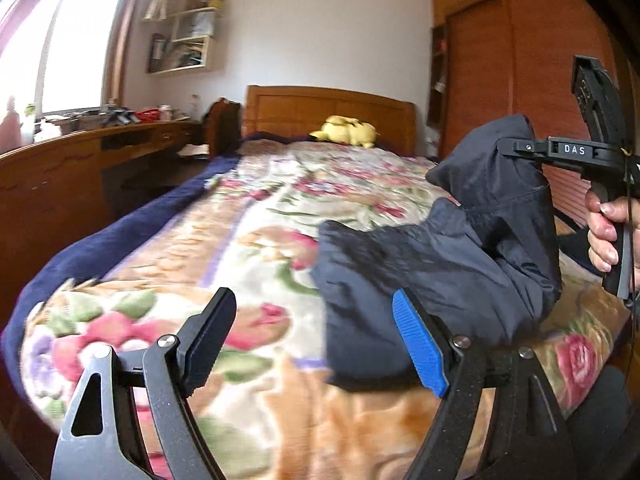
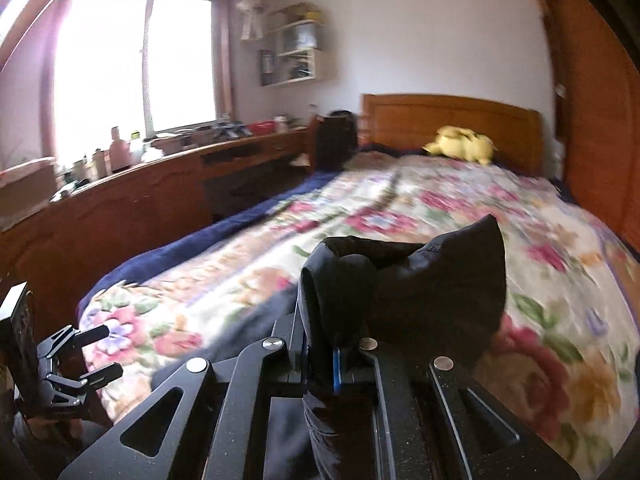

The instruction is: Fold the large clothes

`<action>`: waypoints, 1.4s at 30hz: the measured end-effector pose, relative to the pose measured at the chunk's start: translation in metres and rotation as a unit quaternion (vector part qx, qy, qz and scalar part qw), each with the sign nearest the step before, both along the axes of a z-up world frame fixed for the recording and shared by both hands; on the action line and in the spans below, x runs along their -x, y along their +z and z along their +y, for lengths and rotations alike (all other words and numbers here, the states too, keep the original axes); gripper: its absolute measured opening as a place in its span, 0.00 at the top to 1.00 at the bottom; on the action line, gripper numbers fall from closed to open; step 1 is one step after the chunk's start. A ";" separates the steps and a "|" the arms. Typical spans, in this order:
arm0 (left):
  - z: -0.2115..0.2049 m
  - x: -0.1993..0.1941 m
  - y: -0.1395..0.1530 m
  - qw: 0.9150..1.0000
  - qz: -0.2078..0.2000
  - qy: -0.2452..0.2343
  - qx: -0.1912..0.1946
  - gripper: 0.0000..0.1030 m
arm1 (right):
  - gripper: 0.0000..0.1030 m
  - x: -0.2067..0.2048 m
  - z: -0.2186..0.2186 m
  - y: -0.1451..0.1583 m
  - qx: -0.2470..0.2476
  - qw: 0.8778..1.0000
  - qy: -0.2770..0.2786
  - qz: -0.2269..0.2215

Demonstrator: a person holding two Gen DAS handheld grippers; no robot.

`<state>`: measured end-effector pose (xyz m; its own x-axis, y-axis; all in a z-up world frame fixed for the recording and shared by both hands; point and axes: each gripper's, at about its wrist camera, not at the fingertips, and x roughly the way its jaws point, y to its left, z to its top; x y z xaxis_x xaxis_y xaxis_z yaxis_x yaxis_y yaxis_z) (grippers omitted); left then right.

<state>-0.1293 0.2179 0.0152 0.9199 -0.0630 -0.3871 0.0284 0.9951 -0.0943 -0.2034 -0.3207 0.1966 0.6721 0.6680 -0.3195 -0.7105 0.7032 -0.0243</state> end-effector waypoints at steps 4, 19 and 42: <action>0.021 0.007 0.004 0.999 -0.008 0.031 -0.002 0.21 | 0.93 0.010 0.044 0.011 0.009 0.999 0.052 -0.013; 0.061 0.023 0.002 0.997 -0.003 0.082 -0.003 0.21 | 0.76 -0.015 0.141 -0.080 0.112 0.974 0.148 0.128; -0.030 -0.050 -0.017 0.997 0.078 -0.006 -0.025 0.21 | 0.31 -0.145 0.047 -0.086 0.130 0.987 -0.042 0.084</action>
<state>-0.0788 0.1875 -0.0021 0.8476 -0.0509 -0.5282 0.0291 0.9983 -0.0495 -0.0580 -0.2739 0.1101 0.6453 0.4933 -0.5833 -0.6591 0.7456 -0.0985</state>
